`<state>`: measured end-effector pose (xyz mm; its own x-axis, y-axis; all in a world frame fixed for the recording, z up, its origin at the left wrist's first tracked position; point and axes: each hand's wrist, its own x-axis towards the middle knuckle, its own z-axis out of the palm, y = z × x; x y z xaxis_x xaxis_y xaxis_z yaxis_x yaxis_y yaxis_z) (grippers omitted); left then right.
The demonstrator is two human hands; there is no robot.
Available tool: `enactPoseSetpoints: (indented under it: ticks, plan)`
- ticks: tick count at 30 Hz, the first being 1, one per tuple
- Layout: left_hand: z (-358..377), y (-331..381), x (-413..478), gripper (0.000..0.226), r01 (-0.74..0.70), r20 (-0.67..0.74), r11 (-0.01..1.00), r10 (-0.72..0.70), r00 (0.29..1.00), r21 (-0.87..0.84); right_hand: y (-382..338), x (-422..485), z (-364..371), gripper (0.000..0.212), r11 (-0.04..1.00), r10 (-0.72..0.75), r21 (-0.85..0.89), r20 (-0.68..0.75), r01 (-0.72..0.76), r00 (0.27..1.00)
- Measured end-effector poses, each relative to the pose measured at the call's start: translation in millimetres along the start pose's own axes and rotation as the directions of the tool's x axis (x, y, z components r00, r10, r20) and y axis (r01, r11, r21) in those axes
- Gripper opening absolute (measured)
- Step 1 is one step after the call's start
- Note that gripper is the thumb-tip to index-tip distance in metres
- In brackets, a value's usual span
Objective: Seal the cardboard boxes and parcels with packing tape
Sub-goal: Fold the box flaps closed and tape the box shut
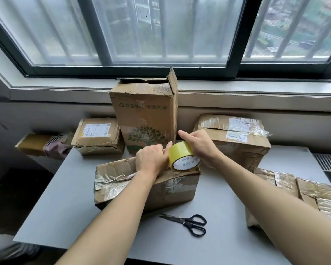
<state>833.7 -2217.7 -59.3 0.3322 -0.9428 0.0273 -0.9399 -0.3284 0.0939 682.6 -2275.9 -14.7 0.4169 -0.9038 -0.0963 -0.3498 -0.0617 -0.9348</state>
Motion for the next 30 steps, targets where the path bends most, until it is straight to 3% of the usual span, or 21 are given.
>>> enactPoseSetpoints:
  ticks: [6, 11, 13, 17, 22, 26, 30]
  plan:
    - [1.9, 0.3, 0.9, 0.068, 0.022, -0.014, 0.999, -0.021, 1.0, 0.037, -26.9, 2.4, -18.7, 0.061, 0.86, -0.148, -0.489, 0.028, 0.143, 0.989]
    - [3.7, -1.4, 1.0, 0.064, -0.014, -0.004, 0.998, 0.014, 1.0, 0.056, -28.3, -1.0, -17.9, 0.057, 0.783, -0.233, -0.582, 0.055, 0.221, 0.971]
    - [1.3, -0.6, 3.1, 0.054, -0.042, 0.001, 0.996, 0.042, 0.999, 0.076, -26.4, 0.1, -22.5, 0.056, 0.816, -0.218, -0.54, 0.038, 0.203, 0.975]
    - [-14.3, 20.1, 8.4, 0.047, -0.054, -0.01, 0.992, 0.053, 0.999, -0.111, -13.7, 3.6, -35.1, 0.057, 0.896, -0.16, -0.425, -0.038, 0.129, 0.986]
    - [-7.7, 43.7, 3.7, 0.049, -0.129, 0.028, 0.992, 0.129, 0.991, 0.004, -10.7, 6.2, -34.0, 0.056, 0.936, -0.162, -0.323, -0.05, 0.137, 0.986]
    - [-2.5, 32.7, 5.1, 0.037, -0.143, 0.035, 0.981, 0.139, 0.99, 0.135, 10.6, 2.6, -31.5, 0.046, 0.995, 0.012, 0.1, -0.072, -0.005, 0.997]
    - [0.0, 29.7, 5.5, 0.031, -0.119, 0.044, 0.984, 0.114, 0.992, 0.135, 22.5, -0.1, -21.3, 0.038, 0.87, 0.281, 0.438, -0.062, -0.227, 0.958]
